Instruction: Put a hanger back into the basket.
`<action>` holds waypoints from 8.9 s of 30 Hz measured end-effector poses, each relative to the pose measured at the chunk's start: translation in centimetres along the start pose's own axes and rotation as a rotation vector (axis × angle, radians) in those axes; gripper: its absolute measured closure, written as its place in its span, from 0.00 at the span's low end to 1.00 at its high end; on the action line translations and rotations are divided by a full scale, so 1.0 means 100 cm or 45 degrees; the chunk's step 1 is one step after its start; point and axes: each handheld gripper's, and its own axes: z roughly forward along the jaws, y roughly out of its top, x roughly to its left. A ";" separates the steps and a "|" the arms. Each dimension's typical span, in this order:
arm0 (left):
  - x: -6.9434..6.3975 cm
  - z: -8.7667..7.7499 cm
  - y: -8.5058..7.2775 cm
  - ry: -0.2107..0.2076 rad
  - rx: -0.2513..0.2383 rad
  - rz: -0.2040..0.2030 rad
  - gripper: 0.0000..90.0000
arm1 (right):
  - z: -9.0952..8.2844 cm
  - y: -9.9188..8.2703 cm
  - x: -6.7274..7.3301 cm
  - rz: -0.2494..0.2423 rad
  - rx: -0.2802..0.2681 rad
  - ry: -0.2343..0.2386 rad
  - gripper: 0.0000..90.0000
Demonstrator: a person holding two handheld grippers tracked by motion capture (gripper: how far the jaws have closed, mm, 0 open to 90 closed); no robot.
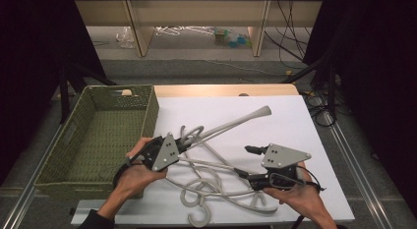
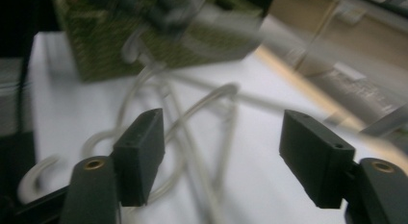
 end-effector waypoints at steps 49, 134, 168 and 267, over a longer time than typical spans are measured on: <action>0.122 -0.133 -0.041 0.215 0.044 -0.596 0.88 | 0.026 -0.047 0.015 0.033 0.240 0.178 0.35; 0.085 -0.127 -0.115 0.344 -0.026 -1.031 0.41 | 0.032 -0.058 0.012 0.079 0.285 0.192 0.30; -0.065 -0.060 -0.061 -0.086 -0.235 -0.737 0.24 | 0.044 -0.065 0.025 0.102 0.302 0.249 0.26; -0.071 0.032 -0.050 -0.299 0.106 -0.098 0.50 | 0.052 -0.037 0.010 -0.225 0.426 0.511 0.91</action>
